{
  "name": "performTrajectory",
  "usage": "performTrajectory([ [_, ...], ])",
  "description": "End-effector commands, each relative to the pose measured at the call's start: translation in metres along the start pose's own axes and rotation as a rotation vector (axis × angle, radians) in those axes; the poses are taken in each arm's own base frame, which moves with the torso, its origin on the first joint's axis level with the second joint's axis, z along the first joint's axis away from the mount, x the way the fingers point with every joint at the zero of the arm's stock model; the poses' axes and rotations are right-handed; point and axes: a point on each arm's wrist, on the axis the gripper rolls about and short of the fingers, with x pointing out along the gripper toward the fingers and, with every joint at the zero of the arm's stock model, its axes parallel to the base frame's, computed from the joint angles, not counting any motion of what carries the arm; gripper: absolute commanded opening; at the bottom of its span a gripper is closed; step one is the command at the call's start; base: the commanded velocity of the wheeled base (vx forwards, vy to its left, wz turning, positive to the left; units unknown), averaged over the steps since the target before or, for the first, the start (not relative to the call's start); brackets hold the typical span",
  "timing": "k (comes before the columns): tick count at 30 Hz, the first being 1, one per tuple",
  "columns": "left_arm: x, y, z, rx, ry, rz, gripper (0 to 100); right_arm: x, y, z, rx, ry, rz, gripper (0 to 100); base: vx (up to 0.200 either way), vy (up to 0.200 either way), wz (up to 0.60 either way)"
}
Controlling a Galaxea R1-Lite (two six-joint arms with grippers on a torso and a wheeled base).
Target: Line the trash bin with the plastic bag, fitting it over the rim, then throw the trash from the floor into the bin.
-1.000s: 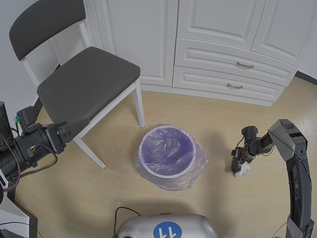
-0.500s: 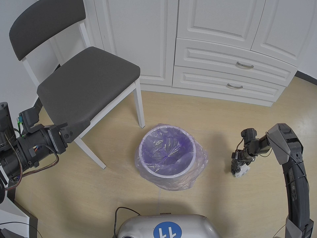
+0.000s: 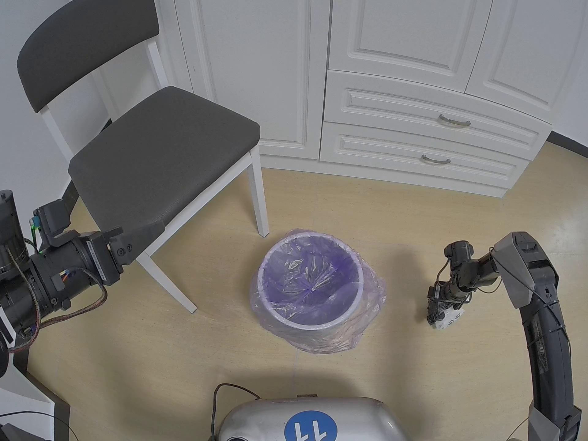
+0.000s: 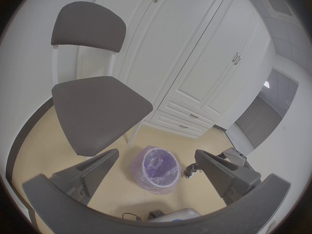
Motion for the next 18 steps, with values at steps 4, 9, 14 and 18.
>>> performTrajectory([
  [4,0.0006,0.0,0.0013,-0.004,-0.004,0.0,100,0.0015,0.0,-0.0012,0.002,0.005,-0.001,0,0.0,0.0,0.0],
  [9,0.0001,0.0008,0.0023,-0.004,-0.009,0.003,100,0.0013,0.0001,-0.0004,0.002,0.002,-0.001,0,0.0,0.0,0.0],
  [14,-0.0007,0.0006,0.0023,-0.004,-0.01,0.003,100,0.0009,0.0027,-0.0018,-0.003,0.002,-0.007,0,0.0,0.0,0.0],
  [18,-0.001,0.0005,0.0025,-0.003,-0.011,0.003,100,-0.0035,0.0056,-0.0025,-0.009,0.023,-0.009,0,0.0,0.0,0.0],
])
